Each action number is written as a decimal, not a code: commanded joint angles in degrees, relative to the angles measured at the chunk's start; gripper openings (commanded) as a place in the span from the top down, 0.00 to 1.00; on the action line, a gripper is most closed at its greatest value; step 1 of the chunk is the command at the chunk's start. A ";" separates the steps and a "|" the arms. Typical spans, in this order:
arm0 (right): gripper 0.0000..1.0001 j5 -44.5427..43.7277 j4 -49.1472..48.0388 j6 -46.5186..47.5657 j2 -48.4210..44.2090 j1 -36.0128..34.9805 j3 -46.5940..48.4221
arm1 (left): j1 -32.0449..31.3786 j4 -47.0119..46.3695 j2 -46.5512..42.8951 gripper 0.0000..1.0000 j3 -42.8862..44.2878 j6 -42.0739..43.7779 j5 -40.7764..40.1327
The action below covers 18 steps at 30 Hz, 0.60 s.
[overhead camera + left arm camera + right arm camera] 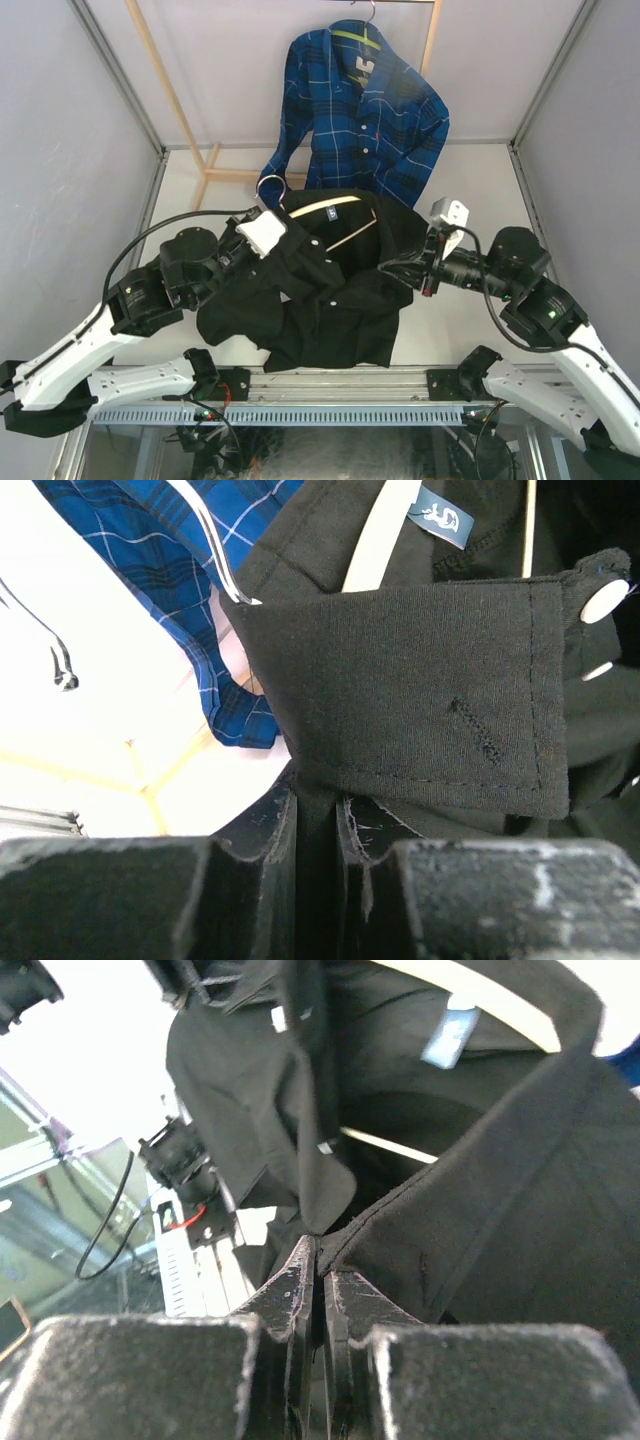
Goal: Place the shirt on the hanger
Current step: Hang the shirt on the hanger.
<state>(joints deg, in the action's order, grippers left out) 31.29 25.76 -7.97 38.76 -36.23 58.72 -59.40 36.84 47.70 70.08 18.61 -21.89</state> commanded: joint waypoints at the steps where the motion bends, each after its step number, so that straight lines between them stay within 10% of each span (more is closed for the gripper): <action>1: 1.00 -5.86 0.87 4.46 3.06 -8.91 2.66 | 0.16 -7.35 0.33 1.00 2.79 -0.03 -4.98; 18: 0.90 -17.37 -3.52 6.59 12.25 -20.60 2.63 | 0.18 -10.59 -2.75 1.00 -0.03 0.36 5.95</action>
<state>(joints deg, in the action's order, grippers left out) 15.97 25.65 -2.42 50.83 -55.13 59.02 -59.40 35.05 47.20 70.06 18.70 -18.44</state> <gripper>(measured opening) 0.053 0.185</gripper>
